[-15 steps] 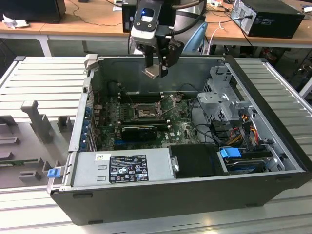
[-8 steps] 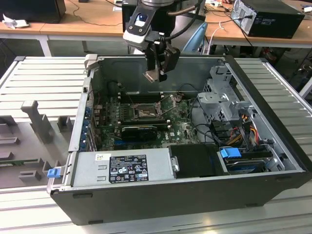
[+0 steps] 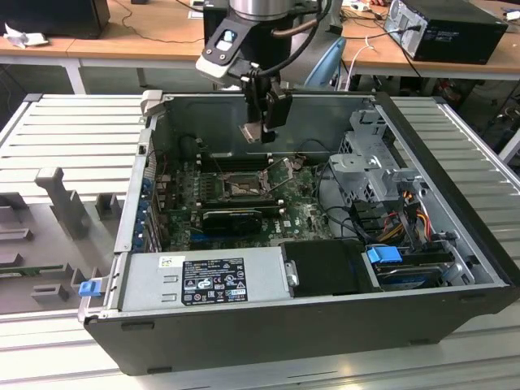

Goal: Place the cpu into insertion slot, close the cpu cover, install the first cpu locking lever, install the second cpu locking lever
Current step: 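Place the cpu into insertion slot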

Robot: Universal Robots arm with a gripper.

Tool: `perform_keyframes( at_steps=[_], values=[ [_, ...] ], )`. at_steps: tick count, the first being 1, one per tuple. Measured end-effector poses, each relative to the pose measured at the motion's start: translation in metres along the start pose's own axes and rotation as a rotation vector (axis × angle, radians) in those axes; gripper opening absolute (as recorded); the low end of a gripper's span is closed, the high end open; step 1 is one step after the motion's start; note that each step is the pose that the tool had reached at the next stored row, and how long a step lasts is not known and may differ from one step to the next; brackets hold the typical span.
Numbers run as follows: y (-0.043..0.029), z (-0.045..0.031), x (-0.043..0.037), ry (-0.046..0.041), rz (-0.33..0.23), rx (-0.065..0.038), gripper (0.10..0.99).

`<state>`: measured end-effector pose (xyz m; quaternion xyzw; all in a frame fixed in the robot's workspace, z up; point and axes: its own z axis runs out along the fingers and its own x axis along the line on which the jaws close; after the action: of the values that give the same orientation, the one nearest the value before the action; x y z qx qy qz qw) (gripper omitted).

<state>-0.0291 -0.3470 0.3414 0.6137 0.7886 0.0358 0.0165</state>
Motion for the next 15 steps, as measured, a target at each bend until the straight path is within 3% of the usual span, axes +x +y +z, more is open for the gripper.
perform_keyframes(
  at_steps=[9, 12, 13, 15],
  values=[
    [-0.0009, 0.0124, -0.0002, -0.0067, 0.129, 0.011, 0.537],
    [-0.0017, 0.0217, 0.0003, -0.007, 0.142, 0.014, 0.537],
    [-0.002, 0.0259, 0.0003, -0.0094, 0.177, 0.013, 0.537],
    [-0.0033, 0.032, 0.0004, -0.0103, 0.189, 0.013, 0.537]
  ],
)
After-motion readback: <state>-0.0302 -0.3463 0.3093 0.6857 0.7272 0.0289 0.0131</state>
